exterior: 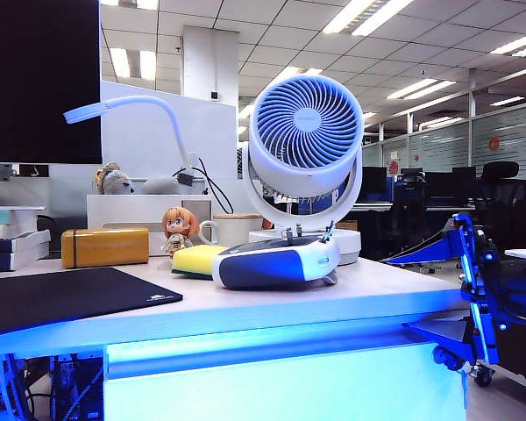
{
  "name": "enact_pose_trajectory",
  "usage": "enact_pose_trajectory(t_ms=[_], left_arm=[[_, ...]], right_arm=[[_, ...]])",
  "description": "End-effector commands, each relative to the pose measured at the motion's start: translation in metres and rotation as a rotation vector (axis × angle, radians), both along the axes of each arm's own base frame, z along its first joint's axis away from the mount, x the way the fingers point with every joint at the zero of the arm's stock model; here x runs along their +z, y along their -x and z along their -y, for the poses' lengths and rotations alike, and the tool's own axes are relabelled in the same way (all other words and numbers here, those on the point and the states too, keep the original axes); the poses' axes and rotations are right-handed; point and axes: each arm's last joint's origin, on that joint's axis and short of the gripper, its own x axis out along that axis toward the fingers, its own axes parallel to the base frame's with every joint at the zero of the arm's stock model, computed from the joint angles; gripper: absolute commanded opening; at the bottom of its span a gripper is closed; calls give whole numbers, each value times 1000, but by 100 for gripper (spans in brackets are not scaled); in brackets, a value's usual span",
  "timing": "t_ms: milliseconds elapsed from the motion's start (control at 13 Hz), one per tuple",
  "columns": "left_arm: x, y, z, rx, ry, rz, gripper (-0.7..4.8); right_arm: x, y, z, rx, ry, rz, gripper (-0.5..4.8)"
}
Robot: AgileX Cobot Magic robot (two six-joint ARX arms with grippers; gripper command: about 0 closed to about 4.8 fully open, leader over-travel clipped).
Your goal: Open the drawer, place the cleaning sponge inside, then close the drawer.
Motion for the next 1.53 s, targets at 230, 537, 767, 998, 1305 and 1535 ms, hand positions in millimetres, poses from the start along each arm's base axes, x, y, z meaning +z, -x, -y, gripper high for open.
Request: enact_pose_trajectory(t_ms=[230, 537, 767, 998, 1305, 1535], left_arm=[[3, 0, 0, -4, 9, 14, -5], [3, 0, 0, -4, 9, 14, -5], [3, 0, 0, -4, 9, 14, -5], [3, 0, 0, -4, 9, 14, -5], [3, 0, 0, -4, 9, 14, -5], [3, 0, 0, -4, 9, 14, -5]], right_arm=[[11, 6, -2, 56, -5, 84, 479], [10, 23, -3, 57, -1, 52, 479], [9, 32, -3, 57, -2, 30, 479], [7, 48, -3, 59, 9, 7, 479], [1, 78, 0, 48, 26, -48, 479], [-7, 104, 11, 7, 39, -102, 479]])
